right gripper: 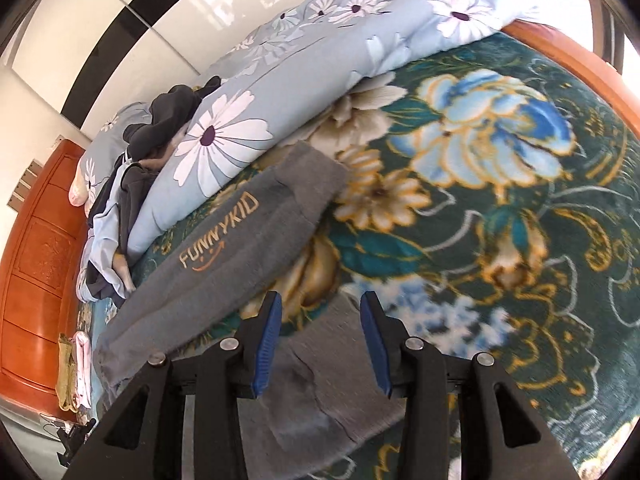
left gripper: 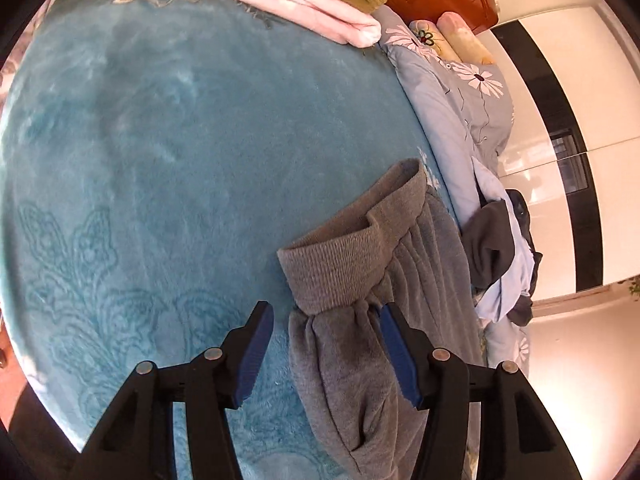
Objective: Fold clothes
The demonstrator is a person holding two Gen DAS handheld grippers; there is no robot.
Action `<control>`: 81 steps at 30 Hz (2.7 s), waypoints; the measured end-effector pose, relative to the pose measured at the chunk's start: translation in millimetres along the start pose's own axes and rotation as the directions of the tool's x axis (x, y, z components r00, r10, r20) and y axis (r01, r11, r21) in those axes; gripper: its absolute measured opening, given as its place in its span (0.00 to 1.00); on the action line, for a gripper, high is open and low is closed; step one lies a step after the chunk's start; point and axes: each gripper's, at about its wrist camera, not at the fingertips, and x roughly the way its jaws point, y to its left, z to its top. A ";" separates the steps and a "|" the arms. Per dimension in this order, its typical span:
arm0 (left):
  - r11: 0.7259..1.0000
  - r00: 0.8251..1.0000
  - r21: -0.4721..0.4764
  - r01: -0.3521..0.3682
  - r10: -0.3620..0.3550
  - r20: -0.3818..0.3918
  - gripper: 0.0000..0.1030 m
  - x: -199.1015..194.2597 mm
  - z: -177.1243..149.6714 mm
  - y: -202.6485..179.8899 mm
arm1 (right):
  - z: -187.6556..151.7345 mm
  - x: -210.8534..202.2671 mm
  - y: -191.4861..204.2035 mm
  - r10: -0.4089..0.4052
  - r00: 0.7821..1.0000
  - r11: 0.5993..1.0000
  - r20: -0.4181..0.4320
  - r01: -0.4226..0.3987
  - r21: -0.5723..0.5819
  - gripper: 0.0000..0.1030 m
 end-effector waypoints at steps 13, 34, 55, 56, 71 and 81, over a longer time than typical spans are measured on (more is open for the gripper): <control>1.000 1.000 -0.011 -0.006 0.006 0.014 0.34 16.1 -15.7 -0.9 | -61.9 -2.7 -85.0 0.256 0.967 0.925 -0.005 -0.244 0.293 0.41; 0.999 0.996 -0.054 -0.007 0.012 0.091 0.07 -23.2 -15.5 7.4 | -50.6 -9.5 -40.0 0.309 0.950 0.923 0.051 -0.312 0.223 0.04; 0.980 0.985 -0.098 0.173 -0.172 0.026 0.07 -11.5 68.5 -119.0 | 73.7 18.3 27.9 0.480 0.868 0.842 0.128 -0.497 0.209 0.04; 0.984 0.988 -0.092 0.153 -0.152 0.018 0.07 -0.8 75.0 -126.2 | 83.8 29.3 30.6 0.467 0.876 0.848 0.121 -0.482 0.218 0.04; 0.999 0.996 -0.021 -0.037 0.035 -0.080 0.11 136.6 118.0 -156.1 | 154.3 146.4 35.7 0.208 0.976 0.913 0.071 -0.219 0.344 0.04; 0.986 0.994 0.155 0.063 -0.048 -0.103 0.57 112.5 99.3 -193.7 | 134.4 127.1 16.3 0.221 0.973 0.926 0.067 -0.231 0.298 0.07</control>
